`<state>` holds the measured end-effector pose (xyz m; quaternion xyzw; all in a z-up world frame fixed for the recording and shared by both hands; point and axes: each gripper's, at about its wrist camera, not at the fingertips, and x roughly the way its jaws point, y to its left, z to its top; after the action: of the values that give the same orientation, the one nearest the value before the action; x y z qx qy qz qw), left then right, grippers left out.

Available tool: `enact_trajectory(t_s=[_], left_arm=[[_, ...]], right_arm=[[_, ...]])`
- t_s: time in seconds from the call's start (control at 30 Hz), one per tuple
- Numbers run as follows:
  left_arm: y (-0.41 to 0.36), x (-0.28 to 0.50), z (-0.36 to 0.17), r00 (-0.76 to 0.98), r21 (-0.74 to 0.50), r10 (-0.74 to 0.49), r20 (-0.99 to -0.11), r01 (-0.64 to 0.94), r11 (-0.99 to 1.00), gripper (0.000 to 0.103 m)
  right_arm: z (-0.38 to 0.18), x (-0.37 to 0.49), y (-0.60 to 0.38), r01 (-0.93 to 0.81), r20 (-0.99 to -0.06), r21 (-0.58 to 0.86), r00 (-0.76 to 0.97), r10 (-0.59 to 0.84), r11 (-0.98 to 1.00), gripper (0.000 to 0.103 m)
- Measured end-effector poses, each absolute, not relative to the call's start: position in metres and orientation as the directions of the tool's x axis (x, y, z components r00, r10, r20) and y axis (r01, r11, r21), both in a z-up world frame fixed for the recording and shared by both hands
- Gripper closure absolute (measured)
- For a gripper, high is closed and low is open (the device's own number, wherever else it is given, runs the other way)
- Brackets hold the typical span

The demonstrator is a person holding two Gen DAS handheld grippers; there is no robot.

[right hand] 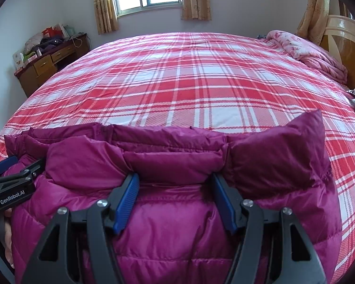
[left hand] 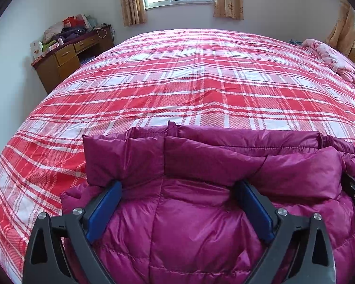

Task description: Fold large clothes

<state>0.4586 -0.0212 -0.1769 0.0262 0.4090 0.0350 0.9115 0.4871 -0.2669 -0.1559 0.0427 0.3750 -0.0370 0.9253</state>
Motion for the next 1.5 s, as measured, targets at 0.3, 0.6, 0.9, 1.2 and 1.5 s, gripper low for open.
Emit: enact_trajectory(t_s=[0.3,0.6,0.9,1.2,1.5], left_arm=[[-0.023,0.461,-0.181,0.657,0.093,0.099,-0.747,-0.045,0.995,0.003],[-0.025,0.461,-0.183,0.653,0.102,0.108,-0.75,-0.046,0.994,0.002],[-0.025,0.463,-0.184,0.651,0.106,0.111,-0.751,-0.047,0.993,0.002],[-0.026,0.462,-0.185,0.652,0.111,0.115,-0.749,-0.048,0.993,0.001],[-0.026,0.463,-0.186,0.652,0.113,0.117,-0.75,-0.048,0.992,0.001]], right_arm=[[-0.16,0.489,-0.268,0.1,-0.707,0.05,0.707,-0.035,0.994,0.036],[-0.162,0.491,-0.268,0.1,-0.712,0.049,0.701,-0.036,0.994,0.035],[-0.164,0.491,-0.267,0.103,-0.718,0.034,0.695,-0.048,0.994,0.035],[-0.167,0.493,-0.262,0.105,-0.728,0.0,0.682,-0.072,0.994,0.033],[-0.168,0.495,-0.26,0.108,-0.734,-0.025,0.673,-0.091,0.994,0.032]])
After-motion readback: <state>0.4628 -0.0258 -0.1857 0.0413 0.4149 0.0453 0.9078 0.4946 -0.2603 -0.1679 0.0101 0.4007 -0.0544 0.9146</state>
